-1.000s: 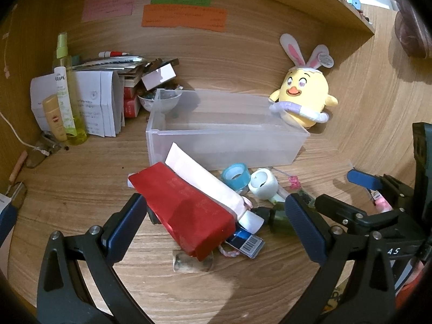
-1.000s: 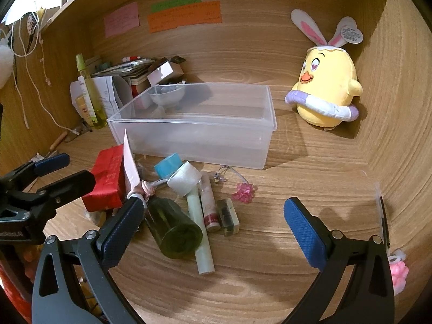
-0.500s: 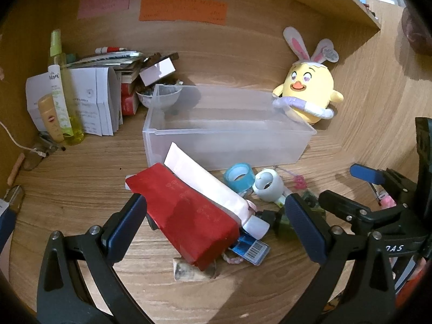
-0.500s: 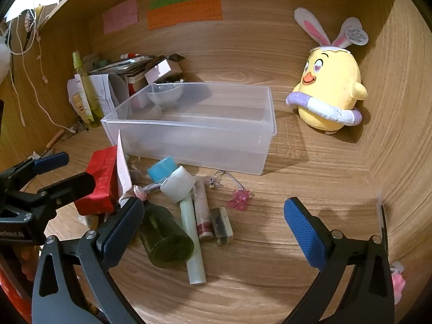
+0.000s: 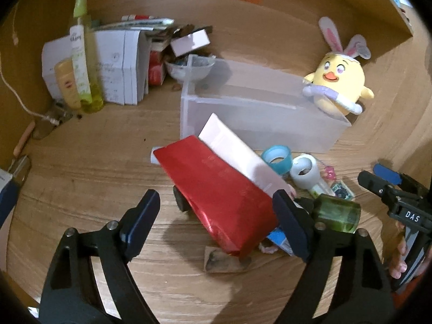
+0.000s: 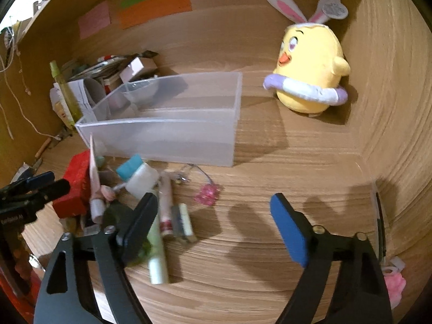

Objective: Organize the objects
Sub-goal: 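Move the left tool to the red box while the right tool approaches the small clear vial, then grasp the red box with the left tool while the right tool grasps the small vial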

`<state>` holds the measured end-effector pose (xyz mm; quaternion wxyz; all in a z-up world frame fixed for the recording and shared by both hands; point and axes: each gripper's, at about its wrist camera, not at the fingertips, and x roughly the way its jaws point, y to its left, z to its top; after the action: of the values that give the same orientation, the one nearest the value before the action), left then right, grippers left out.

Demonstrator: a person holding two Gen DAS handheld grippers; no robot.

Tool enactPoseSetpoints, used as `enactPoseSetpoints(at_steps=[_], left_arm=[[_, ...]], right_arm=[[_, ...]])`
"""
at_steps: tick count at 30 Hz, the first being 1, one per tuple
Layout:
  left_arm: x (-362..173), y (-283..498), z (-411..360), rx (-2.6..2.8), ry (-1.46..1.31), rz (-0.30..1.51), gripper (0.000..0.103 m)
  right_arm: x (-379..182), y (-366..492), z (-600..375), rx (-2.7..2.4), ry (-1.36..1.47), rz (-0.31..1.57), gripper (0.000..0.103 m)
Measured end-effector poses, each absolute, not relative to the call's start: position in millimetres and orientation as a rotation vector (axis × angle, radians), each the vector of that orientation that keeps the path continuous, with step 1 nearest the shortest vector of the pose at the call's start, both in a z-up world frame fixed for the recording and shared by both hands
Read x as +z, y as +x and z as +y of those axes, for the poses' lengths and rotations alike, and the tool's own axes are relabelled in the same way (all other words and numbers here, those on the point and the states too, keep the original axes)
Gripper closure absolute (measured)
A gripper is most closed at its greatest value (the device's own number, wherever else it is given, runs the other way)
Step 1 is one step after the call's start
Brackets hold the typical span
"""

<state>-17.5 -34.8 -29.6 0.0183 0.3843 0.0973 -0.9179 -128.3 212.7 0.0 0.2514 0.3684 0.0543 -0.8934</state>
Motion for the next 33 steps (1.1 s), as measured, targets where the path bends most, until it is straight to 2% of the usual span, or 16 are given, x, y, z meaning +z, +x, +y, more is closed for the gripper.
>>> enactPoseSetpoints(at_steps=[6,14,16,24,33], left_arm=[[-36.8,-26.5,-32.6,-2.815,1.285,0.367,0.017],[-50.6,-27.9,-19.6,-2.793,1.357,0.368,0.013],[-52.6,-28.4,-18.6,-2.785,1.357,0.348,0.013],[-45.0,-13.9,-29.8,-2.795,1.297,0.299,0.017],[-46.4,-13.4,-43.5,-2.753,1.312,0.323,0.018]], right_arm=[[-12.3,-130.3,218.1,-2.386,1.049,0.163,0.038],[-24.6,-125.2,208.1,-2.313,1.071,0.200,0.049],[-26.5,-124.8,203.6,-2.300,1.076,0.212,0.060],[-26.1,-126.4,203.9,-2.306,1.079,0.214,0.081],[-30.1,-130.3,202.9,-2.309,1.107,0.223,0.083]])
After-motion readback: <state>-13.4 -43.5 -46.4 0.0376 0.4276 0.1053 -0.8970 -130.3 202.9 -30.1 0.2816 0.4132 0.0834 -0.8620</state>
